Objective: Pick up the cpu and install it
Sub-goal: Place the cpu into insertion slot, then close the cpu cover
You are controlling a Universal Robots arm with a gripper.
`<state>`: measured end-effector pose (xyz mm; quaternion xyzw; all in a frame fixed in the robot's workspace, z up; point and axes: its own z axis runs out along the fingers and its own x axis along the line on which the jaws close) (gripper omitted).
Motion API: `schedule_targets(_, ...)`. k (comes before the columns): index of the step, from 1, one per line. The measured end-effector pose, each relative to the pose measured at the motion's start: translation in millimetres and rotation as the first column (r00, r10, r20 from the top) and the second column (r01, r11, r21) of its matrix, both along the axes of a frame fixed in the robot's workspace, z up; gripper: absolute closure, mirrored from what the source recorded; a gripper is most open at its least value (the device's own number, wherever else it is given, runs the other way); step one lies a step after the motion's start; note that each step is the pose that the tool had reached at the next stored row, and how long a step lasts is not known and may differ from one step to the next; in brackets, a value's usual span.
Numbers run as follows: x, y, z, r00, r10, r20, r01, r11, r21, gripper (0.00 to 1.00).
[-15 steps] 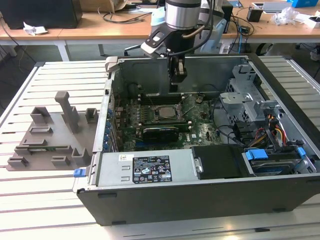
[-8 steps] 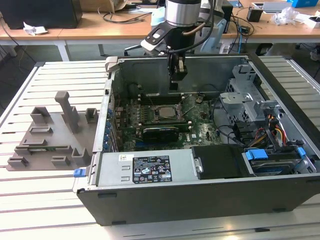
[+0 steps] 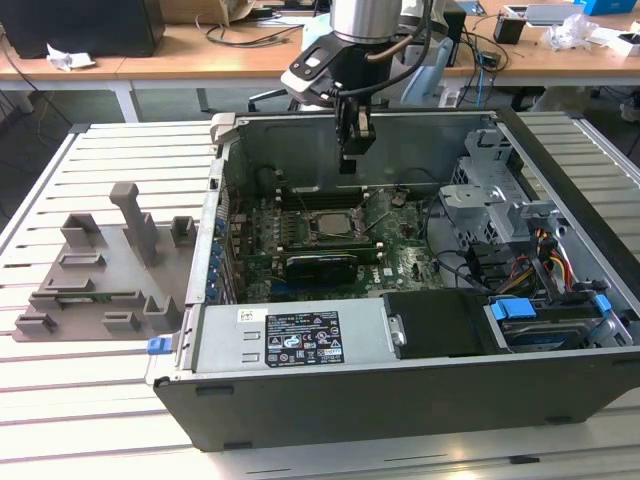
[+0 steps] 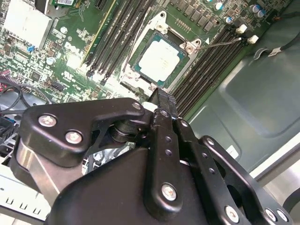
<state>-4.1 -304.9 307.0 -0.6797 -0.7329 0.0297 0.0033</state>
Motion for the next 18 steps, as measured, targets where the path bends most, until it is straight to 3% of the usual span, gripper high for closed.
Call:
schedule_targets(11,0.6,0.0,0.2,1.0000,0.000,0.0000,0.000,1.0000,0.0000,0.89)
schedule_targets(16,8.8,0.0,0.2,1.0000,0.000,0.0000,0.000,1.0000,0.0032,0.89)
schedule_targets(18,17.4,0.0,0.2,1.0000,0.000,0.0000,0.000,1.0000,0.0033,0.89)
